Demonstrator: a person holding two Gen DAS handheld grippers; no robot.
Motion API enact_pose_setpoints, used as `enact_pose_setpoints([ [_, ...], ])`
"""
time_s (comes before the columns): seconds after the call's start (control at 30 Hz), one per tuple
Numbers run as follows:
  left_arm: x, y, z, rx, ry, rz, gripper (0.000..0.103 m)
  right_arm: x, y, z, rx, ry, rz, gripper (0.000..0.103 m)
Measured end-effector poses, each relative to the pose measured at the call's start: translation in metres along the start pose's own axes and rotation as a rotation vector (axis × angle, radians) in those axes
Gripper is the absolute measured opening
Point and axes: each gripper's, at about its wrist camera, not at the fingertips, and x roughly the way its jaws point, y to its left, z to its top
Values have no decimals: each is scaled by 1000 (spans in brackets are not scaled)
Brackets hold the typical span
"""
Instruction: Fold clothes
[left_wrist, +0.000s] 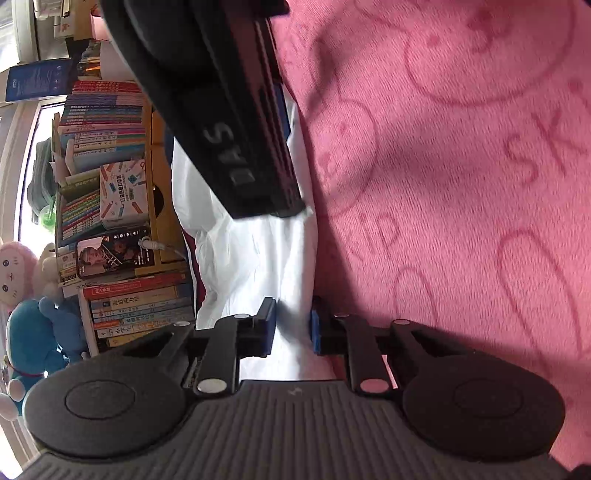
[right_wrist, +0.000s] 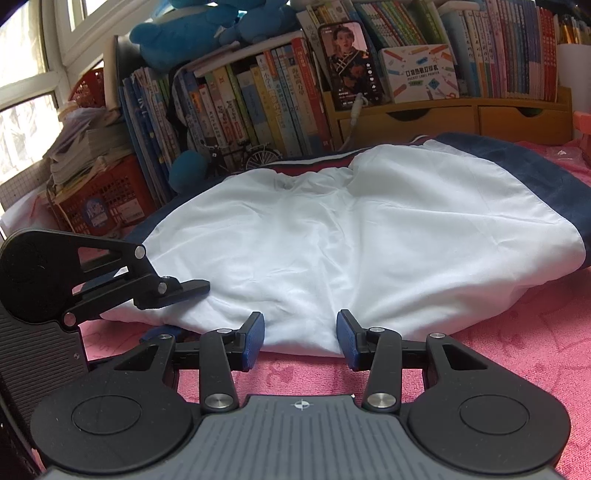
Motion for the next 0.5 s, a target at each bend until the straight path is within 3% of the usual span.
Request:
enact_pose_setpoints([
  [0.23, 6, -8, -45, -119, 151, -42, 12, -1, -2, 0, -9, 2, 1, 44],
  [0.5, 4, -22, -70, -214, 226, -34, 11, -2, -2, 0, -24, 5, -1, 44],
])
